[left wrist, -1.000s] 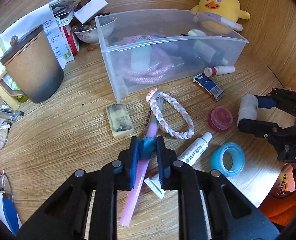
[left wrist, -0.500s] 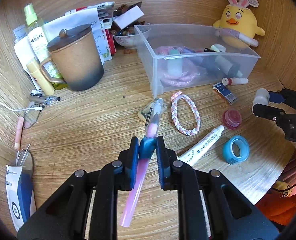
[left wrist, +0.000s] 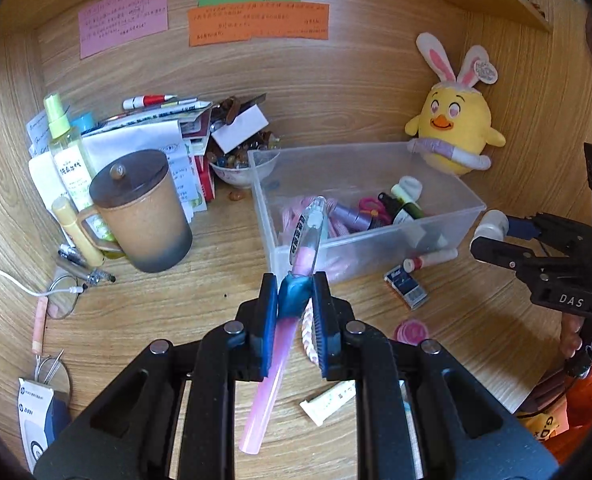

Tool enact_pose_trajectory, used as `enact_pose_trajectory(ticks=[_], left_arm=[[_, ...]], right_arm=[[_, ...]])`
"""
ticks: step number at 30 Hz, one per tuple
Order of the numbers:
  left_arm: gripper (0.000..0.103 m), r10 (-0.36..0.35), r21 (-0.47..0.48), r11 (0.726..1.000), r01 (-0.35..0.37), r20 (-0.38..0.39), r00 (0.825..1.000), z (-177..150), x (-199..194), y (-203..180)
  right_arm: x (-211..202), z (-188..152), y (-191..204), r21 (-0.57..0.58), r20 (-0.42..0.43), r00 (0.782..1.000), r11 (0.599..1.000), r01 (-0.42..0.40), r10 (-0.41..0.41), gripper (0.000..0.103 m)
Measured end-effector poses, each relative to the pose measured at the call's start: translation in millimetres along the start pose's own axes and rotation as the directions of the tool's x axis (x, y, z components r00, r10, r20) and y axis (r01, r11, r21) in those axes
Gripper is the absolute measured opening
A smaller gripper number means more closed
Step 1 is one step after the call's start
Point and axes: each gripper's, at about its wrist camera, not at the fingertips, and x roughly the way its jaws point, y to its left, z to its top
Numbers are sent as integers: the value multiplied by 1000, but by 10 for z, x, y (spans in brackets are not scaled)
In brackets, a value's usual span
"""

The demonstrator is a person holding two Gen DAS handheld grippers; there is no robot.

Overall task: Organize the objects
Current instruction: 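Carry the pill bottle into the box with the right tool while the left drops the toothbrush in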

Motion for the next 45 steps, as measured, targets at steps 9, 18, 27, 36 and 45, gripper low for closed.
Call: enact_pose_trajectory(ticks=[9, 18, 27, 36, 45], left_arm=[[17, -8, 1, 1000, 8, 22, 1000, 392, 259, -145], [17, -19, -40, 999, 17, -70, 997, 595, 758, -132], [16, -26, -72, 997, 17, -123, 992, 599, 1108, -117], [22, -38, -43, 998, 34, -96, 995, 620, 1065, -207], [67, -10, -31, 999, 10, -26, 1000, 582, 758, -239]], right_arm=[[87, 392, -140, 8, 48, 998, 1000, 29, -30, 49], [558, 532, -257, 18, -26, 999, 999, 40, -39, 49], [963, 497, -265, 22, -121, 993, 1000, 19, -16, 49], [973, 489, -245, 8, -141, 990, 1000, 30, -29, 52], [674, 504, -153, -3, -76, 996, 998, 56, -56, 66]])
